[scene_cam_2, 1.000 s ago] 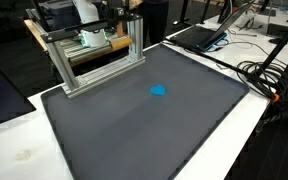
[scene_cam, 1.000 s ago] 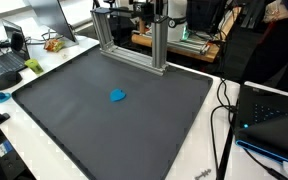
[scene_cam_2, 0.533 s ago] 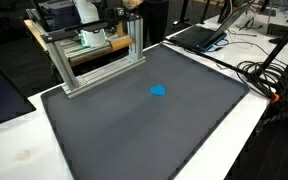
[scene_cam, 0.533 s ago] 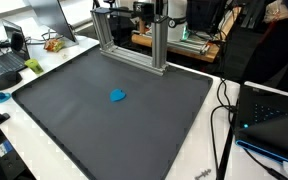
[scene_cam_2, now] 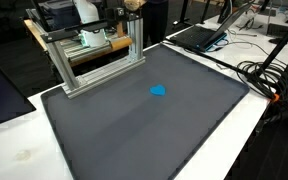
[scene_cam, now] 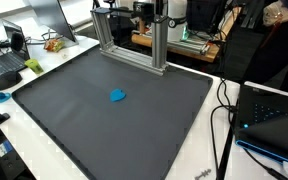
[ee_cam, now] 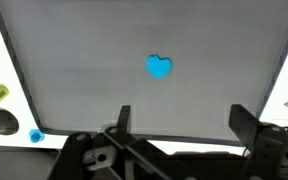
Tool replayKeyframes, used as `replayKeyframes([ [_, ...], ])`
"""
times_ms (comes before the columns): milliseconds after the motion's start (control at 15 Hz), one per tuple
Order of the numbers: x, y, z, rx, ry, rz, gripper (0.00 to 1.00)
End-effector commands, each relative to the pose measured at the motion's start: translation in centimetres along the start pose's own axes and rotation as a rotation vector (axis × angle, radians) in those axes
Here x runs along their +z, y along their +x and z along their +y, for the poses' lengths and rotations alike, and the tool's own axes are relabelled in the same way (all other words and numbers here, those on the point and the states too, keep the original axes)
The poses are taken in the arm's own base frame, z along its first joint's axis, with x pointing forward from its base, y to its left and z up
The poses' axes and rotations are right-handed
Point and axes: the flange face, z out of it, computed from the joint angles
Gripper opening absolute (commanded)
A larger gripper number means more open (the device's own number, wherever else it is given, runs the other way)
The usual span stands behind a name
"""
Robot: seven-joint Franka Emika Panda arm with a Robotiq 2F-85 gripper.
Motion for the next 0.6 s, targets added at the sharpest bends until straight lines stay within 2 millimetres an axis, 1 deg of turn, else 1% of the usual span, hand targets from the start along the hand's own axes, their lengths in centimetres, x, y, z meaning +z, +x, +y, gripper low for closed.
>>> replayKeyframes([
  [0,3.5,5.7,-2.2,0.007,0.016,-0.073,1.0],
  [67,2.0,2.8,-1.1,-0.004,0.008,-0.031,1.0],
  [133,3.1,3.9,-1.6,-0.005,0.012,-0.047,1.0],
  [267,4.6,5.4,-2.0,-0.005,0.016,-0.067,1.0],
  [333,4.7,5.6,-2.1,-0.005,0.017,-0.068,1.0],
  [533,4.2,5.8,-2.0,-0.003,0.017,-0.066,1.0],
])
